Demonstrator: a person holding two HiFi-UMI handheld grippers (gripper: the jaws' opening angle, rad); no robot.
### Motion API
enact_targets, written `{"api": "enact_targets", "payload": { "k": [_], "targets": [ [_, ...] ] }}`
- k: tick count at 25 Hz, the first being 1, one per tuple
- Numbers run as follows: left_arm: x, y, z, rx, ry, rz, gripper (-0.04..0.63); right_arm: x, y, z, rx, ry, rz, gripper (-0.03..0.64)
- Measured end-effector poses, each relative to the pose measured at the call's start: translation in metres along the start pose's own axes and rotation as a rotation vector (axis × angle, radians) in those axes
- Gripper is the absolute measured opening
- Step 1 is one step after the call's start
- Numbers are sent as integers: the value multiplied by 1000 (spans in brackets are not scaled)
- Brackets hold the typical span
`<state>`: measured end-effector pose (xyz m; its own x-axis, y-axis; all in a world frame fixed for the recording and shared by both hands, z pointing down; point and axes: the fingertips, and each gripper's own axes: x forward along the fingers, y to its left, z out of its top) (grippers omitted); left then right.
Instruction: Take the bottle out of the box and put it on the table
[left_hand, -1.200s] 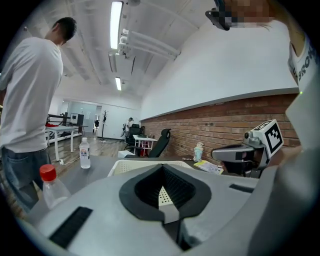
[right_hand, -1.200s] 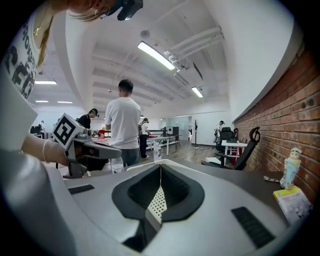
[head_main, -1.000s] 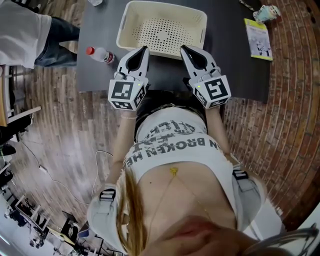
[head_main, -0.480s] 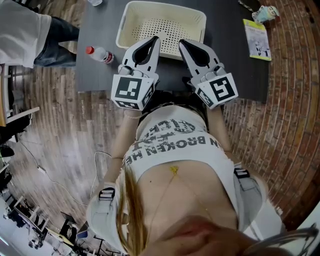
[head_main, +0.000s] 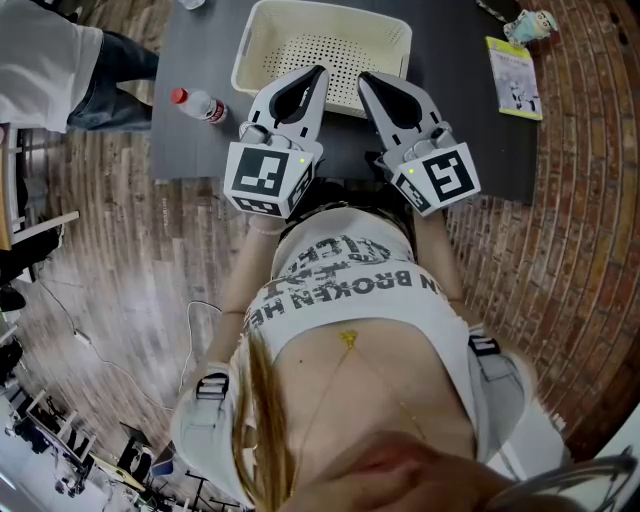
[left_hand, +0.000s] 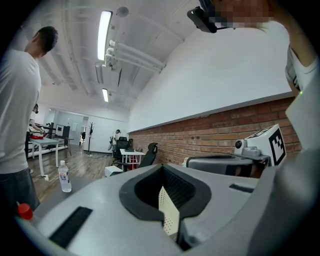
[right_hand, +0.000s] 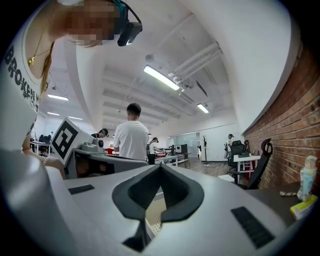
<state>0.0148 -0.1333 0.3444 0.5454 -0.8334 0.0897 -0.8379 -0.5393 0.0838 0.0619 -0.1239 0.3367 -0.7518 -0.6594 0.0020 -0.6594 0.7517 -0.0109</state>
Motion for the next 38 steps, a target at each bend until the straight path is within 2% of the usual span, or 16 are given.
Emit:
{"api": "enact_targets", "payload": {
  "k": [25,38],
  "targets": [
    [-11,-6,-3,-10,10,-3,6,-6,10,1,4,12,-14,8],
    [-18,-8,-2,-10,11,-32,6,1,15,-2,-5,29,-15,8]
  ]
}}
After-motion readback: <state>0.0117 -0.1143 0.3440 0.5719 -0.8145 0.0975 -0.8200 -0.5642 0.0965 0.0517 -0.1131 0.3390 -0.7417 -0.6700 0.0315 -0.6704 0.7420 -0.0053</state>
